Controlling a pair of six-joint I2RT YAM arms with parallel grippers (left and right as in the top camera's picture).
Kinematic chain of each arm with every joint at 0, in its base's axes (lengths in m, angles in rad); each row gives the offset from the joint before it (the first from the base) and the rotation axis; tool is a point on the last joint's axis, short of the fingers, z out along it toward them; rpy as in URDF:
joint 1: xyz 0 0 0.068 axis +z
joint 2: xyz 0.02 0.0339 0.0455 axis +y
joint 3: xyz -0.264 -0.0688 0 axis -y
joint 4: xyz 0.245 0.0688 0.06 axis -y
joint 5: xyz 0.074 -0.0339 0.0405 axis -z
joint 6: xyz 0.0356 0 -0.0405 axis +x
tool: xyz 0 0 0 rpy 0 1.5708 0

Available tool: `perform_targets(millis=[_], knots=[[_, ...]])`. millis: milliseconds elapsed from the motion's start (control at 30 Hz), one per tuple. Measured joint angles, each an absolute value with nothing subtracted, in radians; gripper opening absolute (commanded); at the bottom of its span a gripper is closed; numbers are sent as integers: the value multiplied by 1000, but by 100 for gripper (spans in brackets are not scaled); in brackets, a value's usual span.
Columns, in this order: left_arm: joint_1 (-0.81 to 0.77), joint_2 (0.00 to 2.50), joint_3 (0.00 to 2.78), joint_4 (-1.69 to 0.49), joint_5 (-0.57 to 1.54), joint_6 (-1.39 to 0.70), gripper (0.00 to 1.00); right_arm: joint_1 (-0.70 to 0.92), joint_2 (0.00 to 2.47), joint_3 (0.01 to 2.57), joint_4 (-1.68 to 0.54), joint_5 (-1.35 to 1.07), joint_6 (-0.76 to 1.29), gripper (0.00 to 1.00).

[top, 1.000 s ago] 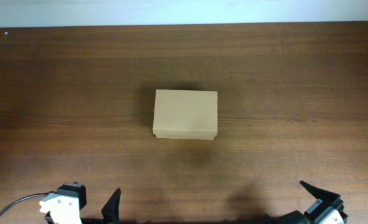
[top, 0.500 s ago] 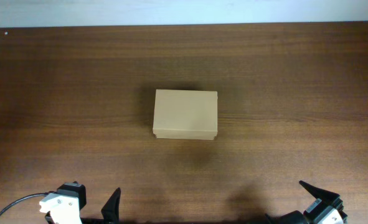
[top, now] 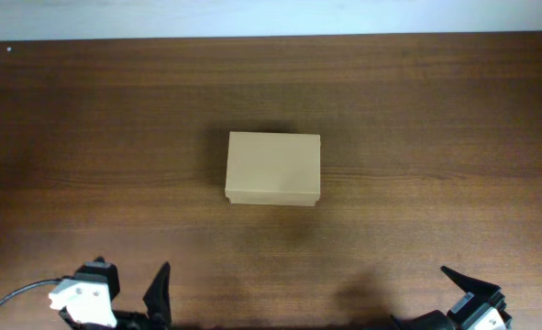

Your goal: Pack container

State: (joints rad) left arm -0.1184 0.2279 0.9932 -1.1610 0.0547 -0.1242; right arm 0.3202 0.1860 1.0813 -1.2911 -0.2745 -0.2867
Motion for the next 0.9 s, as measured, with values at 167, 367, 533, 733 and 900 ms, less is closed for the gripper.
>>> perform_targets(millis=[167,367,533,733,900], knots=[[-109,219,864,-978,3,-123,100,320,186,1081,-1291,-274,-287,99],[-80,199,682,-790,-15,-95,100,320,186,1081,-1290,-274,-286,99],[-44,105,566,-773,-19,-36,100,320,186,1081,-1289,-274,-287,99],[-16,41,467,-769,-20,56,100,320,186,1081,-1289,-274,-287,99],[-16,20,359,-766,-20,112,100,320,186,1081,-1290,-274,-287,99]])
